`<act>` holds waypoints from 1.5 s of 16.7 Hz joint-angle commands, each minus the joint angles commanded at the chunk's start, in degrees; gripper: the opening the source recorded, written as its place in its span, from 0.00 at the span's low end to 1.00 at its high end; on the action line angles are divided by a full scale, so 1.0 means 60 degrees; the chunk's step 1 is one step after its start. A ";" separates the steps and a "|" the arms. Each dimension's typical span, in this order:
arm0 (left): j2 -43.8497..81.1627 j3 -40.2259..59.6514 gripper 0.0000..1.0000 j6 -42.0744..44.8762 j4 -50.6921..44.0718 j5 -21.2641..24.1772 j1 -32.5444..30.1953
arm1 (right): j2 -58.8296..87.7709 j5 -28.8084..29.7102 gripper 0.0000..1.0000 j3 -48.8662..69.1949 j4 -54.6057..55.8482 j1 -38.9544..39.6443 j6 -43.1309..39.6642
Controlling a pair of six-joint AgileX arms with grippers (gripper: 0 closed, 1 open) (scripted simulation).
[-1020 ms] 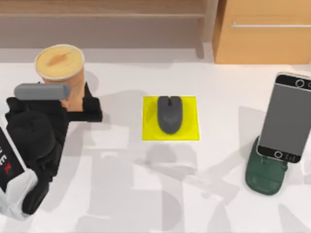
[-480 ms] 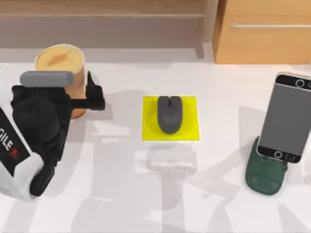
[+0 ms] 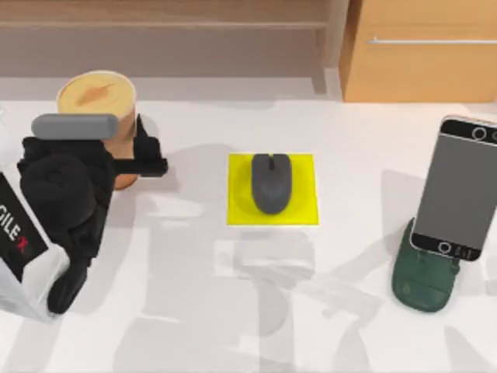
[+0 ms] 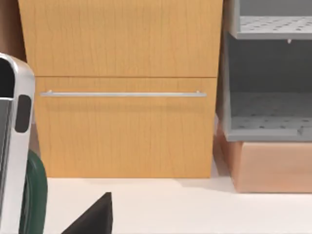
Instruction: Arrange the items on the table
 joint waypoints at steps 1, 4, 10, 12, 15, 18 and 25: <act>0.0000 0.0000 0.55 0.0000 0.0000 0.0000 0.0000 | 0.0000 0.0000 1.00 0.0000 0.0000 0.0000 0.0000; 0.0000 0.0000 0.32 0.0000 0.0000 0.0000 0.0000 | 0.0000 0.0000 1.00 0.0000 0.0000 0.0000 0.0000; 0.0000 0.0000 0.00 0.0000 0.0000 0.0000 0.0000 | 0.0000 0.0000 1.00 0.0000 0.0000 0.0000 0.0000; 0.0000 0.0000 0.00 0.0000 0.0000 0.0000 0.0000 | 0.0000 0.0000 1.00 0.0000 0.0000 0.0000 0.0000; 0.0000 0.0000 0.00 0.0000 0.0000 0.0000 0.0000 | 0.0000 0.0000 1.00 0.0000 0.0000 0.0000 0.0000; -0.0045 -0.0014 0.00 0.0015 -0.0036 -0.0002 -0.0013 | 0.0000 0.0000 1.00 0.0000 0.0000 0.0000 0.0000; -0.0502 -0.0033 0.00 0.0018 -0.0471 -0.0008 -0.0013 | 0.0000 0.0000 1.00 0.0000 0.0000 0.0000 0.0000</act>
